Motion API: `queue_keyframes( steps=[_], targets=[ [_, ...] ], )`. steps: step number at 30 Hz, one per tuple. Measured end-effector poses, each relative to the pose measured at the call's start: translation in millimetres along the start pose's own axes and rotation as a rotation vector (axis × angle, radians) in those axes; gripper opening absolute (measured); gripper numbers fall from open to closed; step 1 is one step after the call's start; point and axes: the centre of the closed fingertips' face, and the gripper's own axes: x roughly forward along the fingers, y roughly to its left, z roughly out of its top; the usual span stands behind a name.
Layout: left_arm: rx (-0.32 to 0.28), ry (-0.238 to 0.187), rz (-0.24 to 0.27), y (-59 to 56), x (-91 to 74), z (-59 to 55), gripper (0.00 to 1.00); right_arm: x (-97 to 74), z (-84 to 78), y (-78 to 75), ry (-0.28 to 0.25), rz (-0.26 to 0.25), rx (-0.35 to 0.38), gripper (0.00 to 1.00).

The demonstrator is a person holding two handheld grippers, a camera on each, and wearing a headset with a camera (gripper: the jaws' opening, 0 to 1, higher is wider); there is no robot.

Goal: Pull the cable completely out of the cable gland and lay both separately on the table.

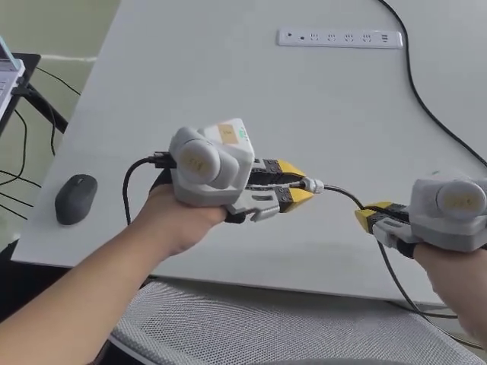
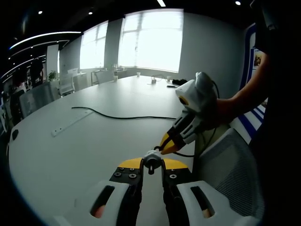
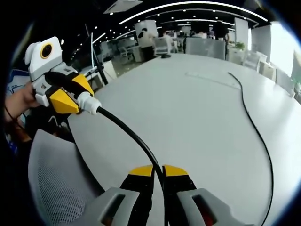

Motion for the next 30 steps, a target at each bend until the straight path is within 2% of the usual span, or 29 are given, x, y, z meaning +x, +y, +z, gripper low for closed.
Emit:
queue_keyframes(
  steps=[8, 18, 19, 20, 23, 27, 30],
  targets=[
    [0.001, 0.000, 0.003, -1.9, -1.3, 2.7, 0.15, -1.7, -0.2, 0.6, 0.003, -0.001, -0.037, 0.03],
    [-0.001, 0.002, 0.007, -3.8, -2.1, 4.8, 0.15, -6.9, 4.1, -0.5, 0.002, 0.000, -0.103, 0.14],
    [-0.002, 0.003, 0.006, -4.0, -2.0, 4.6, 0.15, -8.0, 10.4, 3.9, -0.026, 0.026, -0.145, 0.16],
    [-0.002, 0.006, 0.004, -4.8, -1.8, 4.1, 0.15, -7.9, 12.0, 4.8, -0.034, 0.034, -0.155, 0.18],
    [-0.003, 0.006, 0.005, -4.8, -2.0, 3.8, 0.15, -14.7, 27.2, 9.6, -0.079, 0.039, -0.238, 0.23],
    [-0.002, 0.007, 0.006, -4.5, -2.4, 3.5, 0.15, -20.6, 43.7, 18.8, -0.117, 0.050, -0.322, 0.24],
    [-0.001, 0.006, 0.006, -4.5, -2.7, 4.4, 0.15, -18.6, 50.3, 24.5, -0.128, 0.055, -0.398, 0.24]
  ],
)
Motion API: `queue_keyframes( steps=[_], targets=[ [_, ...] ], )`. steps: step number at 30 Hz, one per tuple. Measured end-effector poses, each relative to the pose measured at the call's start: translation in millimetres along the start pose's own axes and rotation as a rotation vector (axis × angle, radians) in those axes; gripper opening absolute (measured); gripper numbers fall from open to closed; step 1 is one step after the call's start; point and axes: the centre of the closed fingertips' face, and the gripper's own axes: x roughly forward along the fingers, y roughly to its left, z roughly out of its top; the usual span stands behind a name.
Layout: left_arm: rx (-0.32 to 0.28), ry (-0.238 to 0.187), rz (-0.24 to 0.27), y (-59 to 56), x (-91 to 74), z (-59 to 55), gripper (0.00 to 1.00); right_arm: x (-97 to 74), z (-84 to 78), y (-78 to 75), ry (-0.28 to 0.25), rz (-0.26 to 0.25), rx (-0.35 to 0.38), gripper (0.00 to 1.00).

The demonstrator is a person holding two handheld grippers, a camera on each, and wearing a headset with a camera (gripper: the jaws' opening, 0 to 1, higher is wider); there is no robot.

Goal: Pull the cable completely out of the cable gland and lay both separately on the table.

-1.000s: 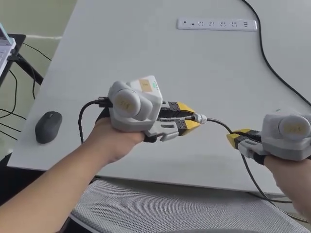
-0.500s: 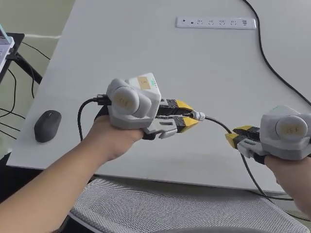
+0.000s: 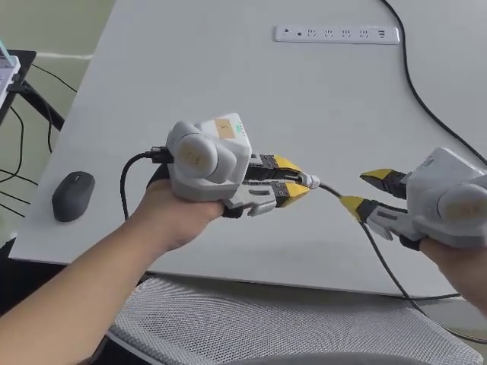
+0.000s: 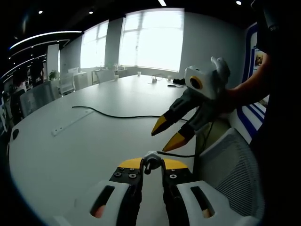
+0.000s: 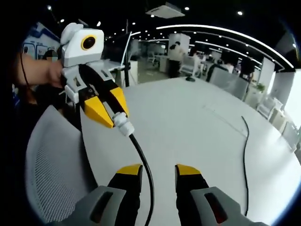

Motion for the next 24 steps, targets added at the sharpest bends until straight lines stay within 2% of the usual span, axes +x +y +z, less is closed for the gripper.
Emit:
queue_keyframes(
  steps=[3, 6, 11, 13, 24],
  targets=[
    [0.001, -0.002, 0.000, 0.0, -0.3, 0.6, 0.15, 3.5, 2.7, 5.4, 0.020, 0.000, -0.071, 0.23],
    [0.002, -0.003, 0.000, -0.4, -0.6, 0.7, 0.15, 7.9, 7.4, 11.2, 0.011, 0.013, -0.086, 0.22],
    [0.002, -0.005, 0.000, 0.2, -0.7, 0.5, 0.15, 16.2, 14.8, 20.1, -0.003, 0.027, -0.153, 0.17],
    [0.001, -0.003, 0.000, 0.9, -0.1, -1.5, 0.15, 19.7, 14.1, 23.8, 0.006, 0.038, -0.166, 0.17],
    [-0.002, -0.002, -0.004, 3.5, 2.3, -5.9, 0.15, 20.2, 22.0, 33.6, -0.027, 0.057, -0.216, 0.03]
  ],
)
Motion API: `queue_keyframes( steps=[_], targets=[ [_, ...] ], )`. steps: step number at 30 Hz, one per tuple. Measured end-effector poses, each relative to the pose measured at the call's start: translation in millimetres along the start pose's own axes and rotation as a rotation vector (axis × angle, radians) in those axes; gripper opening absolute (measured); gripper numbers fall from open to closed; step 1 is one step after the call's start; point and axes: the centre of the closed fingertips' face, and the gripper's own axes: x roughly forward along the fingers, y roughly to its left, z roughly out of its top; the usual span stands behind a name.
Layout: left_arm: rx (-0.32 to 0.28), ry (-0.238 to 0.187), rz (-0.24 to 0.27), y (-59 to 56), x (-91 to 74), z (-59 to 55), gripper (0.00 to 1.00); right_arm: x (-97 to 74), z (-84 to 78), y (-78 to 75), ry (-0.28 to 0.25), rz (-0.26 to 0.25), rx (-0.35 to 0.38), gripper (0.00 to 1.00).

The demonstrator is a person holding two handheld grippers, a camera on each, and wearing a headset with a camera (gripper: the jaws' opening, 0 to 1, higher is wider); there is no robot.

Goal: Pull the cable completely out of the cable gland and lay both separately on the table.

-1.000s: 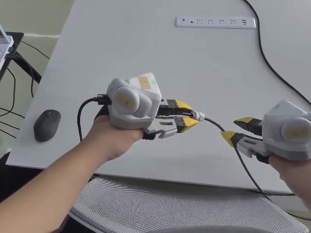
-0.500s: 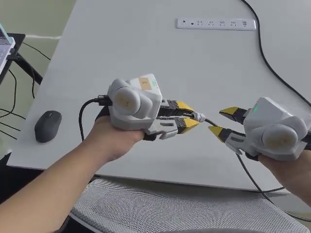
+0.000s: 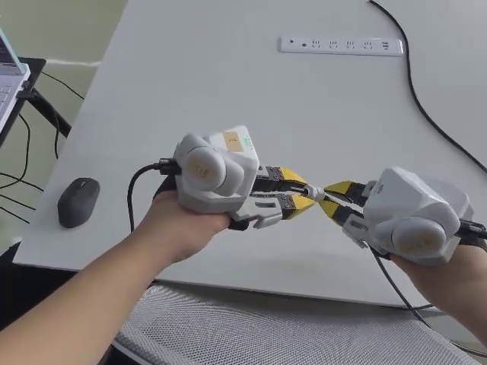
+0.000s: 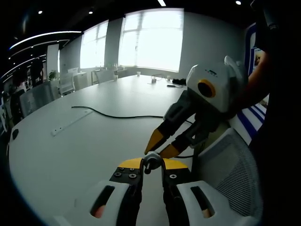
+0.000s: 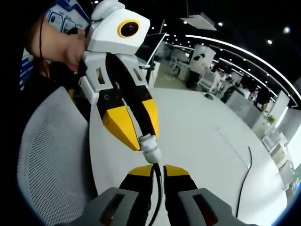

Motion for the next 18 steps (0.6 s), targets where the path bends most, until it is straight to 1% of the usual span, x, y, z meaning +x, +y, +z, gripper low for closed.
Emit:
queue_keyframes(
  steps=[3, 7, 9, 14, 18],
  targets=[
    [-0.002, 0.002, -0.002, 0.9, 1.1, -1.0, 0.15, -0.5, -0.5, 0.9, -0.005, -0.001, -0.025, 0.01],
    [-0.001, 0.001, -0.006, -0.5, 1.9, -0.8, 0.15, -1.3, -0.8, 1.2, -0.007, 0.002, -0.020, 0.00],
    [-0.001, 0.001, -0.005, -0.6, 2.2, -1.3, 0.15, -1.3, -2.8, 1.0, 0.002, -0.001, -0.021, 0.00],
    [-0.002, -0.003, -0.002, -0.9, 1.5, -0.8, 0.15, -1.2, -6.9, -0.2, 0.013, -0.004, 0.004, 0.00],
    [-0.003, -0.005, 0.003, 0.1, 0.4, -0.9, 0.15, -1.1, -17.1, -1.5, 0.037, -0.005, 0.028, 0.00]
  ],
)
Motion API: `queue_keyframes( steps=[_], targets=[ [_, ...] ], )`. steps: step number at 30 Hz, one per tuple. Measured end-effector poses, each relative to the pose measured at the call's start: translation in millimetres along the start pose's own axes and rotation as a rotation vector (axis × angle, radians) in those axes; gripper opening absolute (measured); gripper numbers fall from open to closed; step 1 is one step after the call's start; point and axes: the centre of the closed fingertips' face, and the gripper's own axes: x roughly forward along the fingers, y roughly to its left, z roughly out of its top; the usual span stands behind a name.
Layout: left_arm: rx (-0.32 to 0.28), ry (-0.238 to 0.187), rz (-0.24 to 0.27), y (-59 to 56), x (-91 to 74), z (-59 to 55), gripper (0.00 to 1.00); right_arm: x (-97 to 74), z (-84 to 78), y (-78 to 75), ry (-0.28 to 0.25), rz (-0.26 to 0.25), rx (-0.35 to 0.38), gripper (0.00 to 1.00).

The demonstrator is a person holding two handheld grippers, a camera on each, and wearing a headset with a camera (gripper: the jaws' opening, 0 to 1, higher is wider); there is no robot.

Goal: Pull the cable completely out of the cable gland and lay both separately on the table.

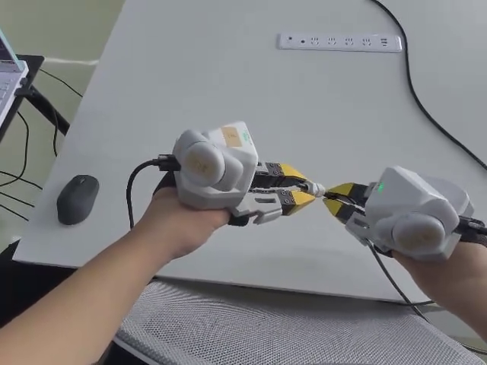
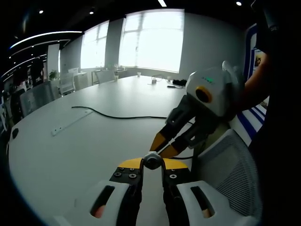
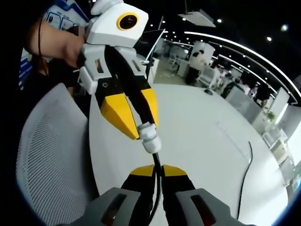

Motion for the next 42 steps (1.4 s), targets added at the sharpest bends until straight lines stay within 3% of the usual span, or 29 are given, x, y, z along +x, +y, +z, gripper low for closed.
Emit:
queue_keyframes(
  steps=[13, 28, 42],
  targets=[
    [-0.004, -0.005, 0.007, -2.8, -2.6, 1.4, 0.15, -4.2, -19.7, -3.4, 0.029, -0.008, 0.097, 0.00],
    [-0.009, -0.007, 0.014, -9.2, -7.6, 4.0, 0.15, -7.4, -39.9, -5.8, 0.070, -0.026, 0.128, 0.00],
    [-0.021, -0.002, 0.034, -8.6, -7.7, -1.3, 0.15, -11.7, -39.7, -12.6, 0.067, -0.035, 0.144, 0.00]
  ],
)
